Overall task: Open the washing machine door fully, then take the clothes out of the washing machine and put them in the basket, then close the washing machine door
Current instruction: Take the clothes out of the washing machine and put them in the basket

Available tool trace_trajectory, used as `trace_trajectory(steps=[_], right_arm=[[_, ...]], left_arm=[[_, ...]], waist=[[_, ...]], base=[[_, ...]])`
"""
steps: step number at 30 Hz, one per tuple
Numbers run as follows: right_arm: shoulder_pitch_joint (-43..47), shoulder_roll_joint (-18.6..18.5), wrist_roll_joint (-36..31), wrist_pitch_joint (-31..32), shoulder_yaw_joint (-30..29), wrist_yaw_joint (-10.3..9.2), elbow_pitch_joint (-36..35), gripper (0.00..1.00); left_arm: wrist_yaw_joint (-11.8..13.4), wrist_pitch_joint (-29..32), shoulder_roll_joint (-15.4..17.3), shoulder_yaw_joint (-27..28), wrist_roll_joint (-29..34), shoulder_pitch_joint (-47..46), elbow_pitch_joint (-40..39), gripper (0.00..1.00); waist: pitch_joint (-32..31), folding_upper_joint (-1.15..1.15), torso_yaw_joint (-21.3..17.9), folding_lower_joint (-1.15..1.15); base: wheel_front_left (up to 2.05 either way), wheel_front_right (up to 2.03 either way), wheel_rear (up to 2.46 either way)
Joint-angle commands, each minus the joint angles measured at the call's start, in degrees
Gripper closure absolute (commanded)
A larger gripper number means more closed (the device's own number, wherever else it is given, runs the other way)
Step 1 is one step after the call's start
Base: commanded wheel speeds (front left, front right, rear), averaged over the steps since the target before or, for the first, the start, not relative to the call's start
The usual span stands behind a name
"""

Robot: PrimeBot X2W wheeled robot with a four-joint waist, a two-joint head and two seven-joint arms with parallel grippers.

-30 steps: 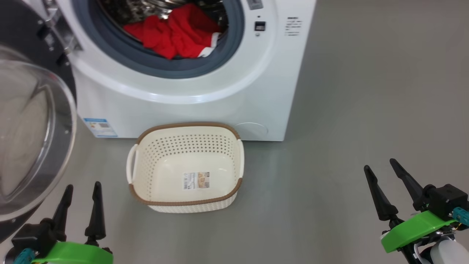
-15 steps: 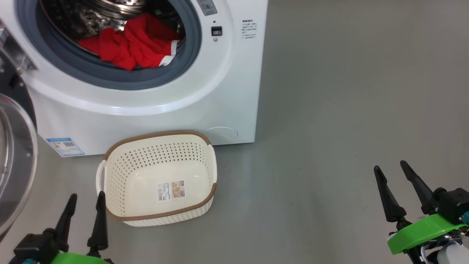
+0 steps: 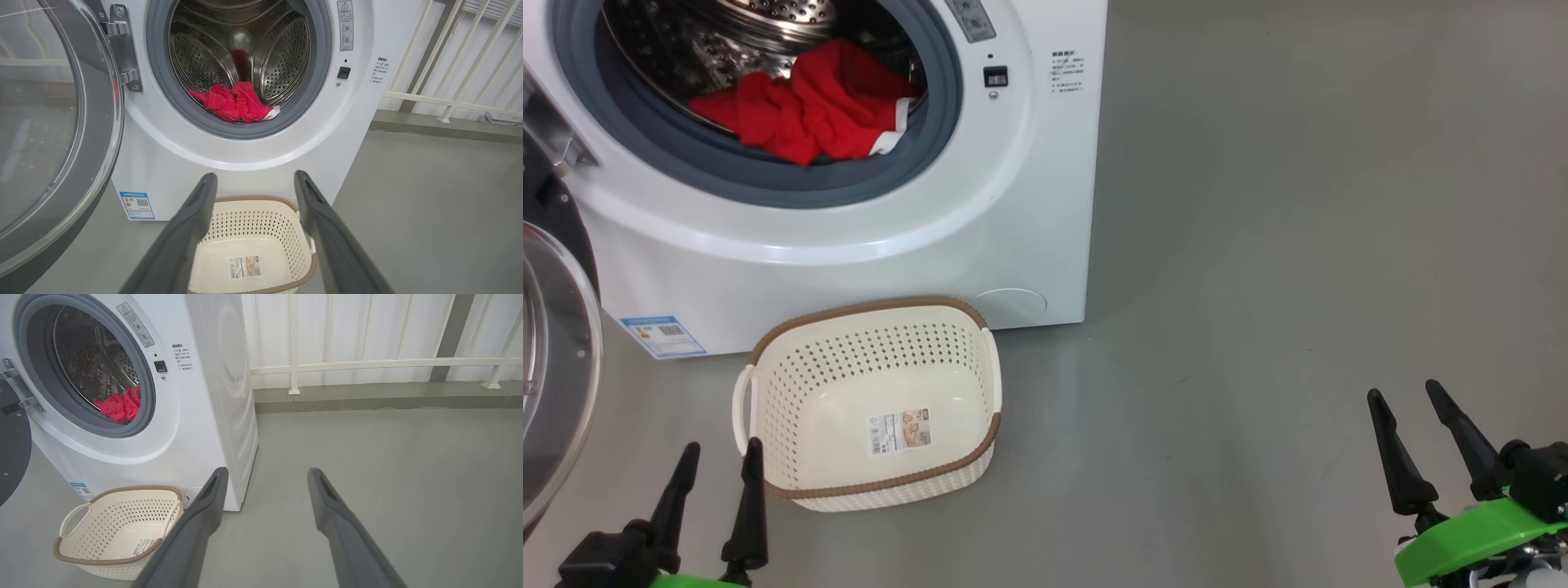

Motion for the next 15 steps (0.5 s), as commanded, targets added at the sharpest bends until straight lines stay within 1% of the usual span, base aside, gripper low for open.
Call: trace_trajectory(steps=[1,15], right_arm=[[0.49,-0.73,0.48,-0.69,0.66,0.09,-1.50,0.00],[1.44,-0.41,0.39,-0.69,0.18,0.09,-1.52,0.00]], left_arm=[[-0.17,-0.36,1.65,1.73,-0.42,-0.60,-1.43,0.00],[-0.17,-0.36,1.62,2.55,0.43,-0.38,-2.72,0.00]], waist=[[0.00,0.00,0.10,0.00],[-0.76,0.00,1.08,0.00]], base=[[0.00,0.00,0.00],[0.00,0.00,0.00]])
